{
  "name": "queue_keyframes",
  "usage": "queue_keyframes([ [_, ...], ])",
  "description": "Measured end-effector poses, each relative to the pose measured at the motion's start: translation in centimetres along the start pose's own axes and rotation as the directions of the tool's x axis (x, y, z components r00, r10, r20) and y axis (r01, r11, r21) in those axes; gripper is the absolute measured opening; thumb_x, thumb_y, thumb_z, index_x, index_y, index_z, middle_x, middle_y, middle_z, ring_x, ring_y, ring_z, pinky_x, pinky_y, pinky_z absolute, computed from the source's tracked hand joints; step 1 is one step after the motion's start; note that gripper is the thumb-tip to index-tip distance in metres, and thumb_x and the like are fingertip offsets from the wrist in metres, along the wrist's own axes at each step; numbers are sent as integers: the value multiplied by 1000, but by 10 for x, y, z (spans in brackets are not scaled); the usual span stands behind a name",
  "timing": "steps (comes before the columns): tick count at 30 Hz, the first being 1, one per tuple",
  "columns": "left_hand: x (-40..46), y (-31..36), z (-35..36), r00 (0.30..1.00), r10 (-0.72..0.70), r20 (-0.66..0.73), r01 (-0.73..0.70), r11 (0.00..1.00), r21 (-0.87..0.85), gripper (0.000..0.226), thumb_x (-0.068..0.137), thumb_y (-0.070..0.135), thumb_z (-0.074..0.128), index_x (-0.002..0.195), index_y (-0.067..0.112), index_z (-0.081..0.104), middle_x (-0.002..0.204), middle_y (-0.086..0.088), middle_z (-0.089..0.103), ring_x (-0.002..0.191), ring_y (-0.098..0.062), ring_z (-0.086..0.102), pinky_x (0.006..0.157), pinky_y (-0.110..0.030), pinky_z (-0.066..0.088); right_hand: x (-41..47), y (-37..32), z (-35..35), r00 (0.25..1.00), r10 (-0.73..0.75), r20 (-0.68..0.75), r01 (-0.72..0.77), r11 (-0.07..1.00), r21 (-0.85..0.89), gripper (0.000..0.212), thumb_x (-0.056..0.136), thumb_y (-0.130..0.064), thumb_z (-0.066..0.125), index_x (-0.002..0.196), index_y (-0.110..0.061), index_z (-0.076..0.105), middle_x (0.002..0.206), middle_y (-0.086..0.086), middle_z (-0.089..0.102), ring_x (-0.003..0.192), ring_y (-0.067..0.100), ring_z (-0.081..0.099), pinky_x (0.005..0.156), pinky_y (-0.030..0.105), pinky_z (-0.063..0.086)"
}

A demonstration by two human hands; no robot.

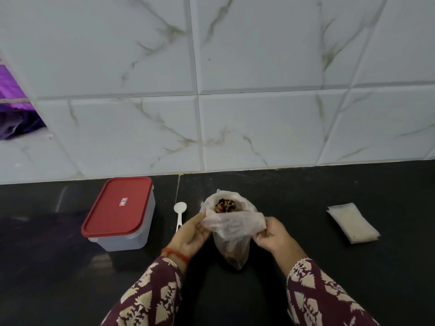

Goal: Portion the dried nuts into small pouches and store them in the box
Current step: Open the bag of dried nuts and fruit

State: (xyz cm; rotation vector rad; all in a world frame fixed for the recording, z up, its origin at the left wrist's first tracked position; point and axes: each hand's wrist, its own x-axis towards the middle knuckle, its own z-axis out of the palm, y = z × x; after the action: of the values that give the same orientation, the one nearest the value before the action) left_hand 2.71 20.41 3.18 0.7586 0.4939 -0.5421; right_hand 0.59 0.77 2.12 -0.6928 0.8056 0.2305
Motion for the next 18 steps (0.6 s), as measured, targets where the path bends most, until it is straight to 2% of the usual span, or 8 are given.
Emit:
queue_keyframes([
  [2, -10, -11, -2, 994, 51, -94, -38, 990, 136, 12, 94, 13, 54, 98, 4, 61, 92, -16, 66, 80, -24, 67, 70, -34, 57, -6, 5, -3, 999, -1, -32, -6, 975, -220, 31, 96, -28, 50, 119, -9, 57, 105, 19, 64, 92, 33, 65, 70, 41, 57],
  [4, -23, -11, -6, 969, 160, -189, -59, 890, 452, 18, 90, 26, 62, 97, 10, 60, 100, -12, 64, 92, -25, 62, 77, -36, 53, -17, 2, -4, 988, -113, -104, 38, 835, -549, 48, 89, -55, 53, 111, -13, 58, 105, 12, 64, 95, 26, 62, 74, 36, 51],
  [6, -35, -8, -7, 971, 182, -157, -28, 734, 679, 32, 87, 37, 64, 103, 11, 57, 104, -10, 62, 93, -23, 61, 70, -32, 53, -31, -4, -5, 956, -284, -78, 113, 597, -794, 52, 83, -57, 58, 106, -10, 59, 89, 9, 65, 75, 18, 61, 59, 27, 48],
  [8, -44, -7, -4, 990, 68, -123, 37, 717, 696, 33, 88, 30, 64, 110, 6, 57, 106, -14, 64, 84, -22, 65, 59, -30, 55, -45, -5, -3, 968, -249, 21, 142, 480, -865, 40, 84, -41, 67, 103, -7, 60, 83, 11, 66, 63, 15, 62, 50, 23, 49],
  [10, -47, -9, 1, 997, 11, -82, 45, 768, 639, 22, 91, 9, 59, 110, -2, 57, 108, -22, 65, 80, -26, 68, 59, -30, 59, -52, -2, 1, 983, -155, 98, 165, 514, -842, 26, 87, -13, 66, 108, -1, 59, 93, 15, 68, 71, 20, 68, 56, 27, 57],
  [13, -44, -16, 6, 996, 70, -48, -48, 928, 368, 17, 89, -12, 45, 101, -6, 57, 106, -25, 63, 90, -32, 65, 73, -37, 58, -51, 2, 1, 982, -95, 165, 171, 818, -549, 34, 86, 13, 50, 117, 1, 56, 104, 19, 67, 90, 27, 68, 80, 41, 56],
  [16, -41, -26, 0, 1000, -3, 10, 4, 996, -88, 23, 89, -16, 35, 101, -9, 54, 99, -26, 59, 89, -32, 60, 68, -38, 57, -44, 17, -11, 982, 13, 189, 0, 997, -72, 31, 89, 14, 37, 111, 1, 55, 94, 21, 70, 83, 30, 71, 92, 46, 47],
  [18, -41, -37, -6, 999, -38, 21, 41, 987, -158, 27, 89, -15, 33, 106, -10, 53, 92, -26, 61, 85, -31, 59, 60, -36, 58, -45, 30, -17, 986, 50, 161, -44, 998, -41, 31, 89, 8, 36, 112, -1, 55, 98, 18, 69, 92, 30, 68, 93, 46, 43],
])
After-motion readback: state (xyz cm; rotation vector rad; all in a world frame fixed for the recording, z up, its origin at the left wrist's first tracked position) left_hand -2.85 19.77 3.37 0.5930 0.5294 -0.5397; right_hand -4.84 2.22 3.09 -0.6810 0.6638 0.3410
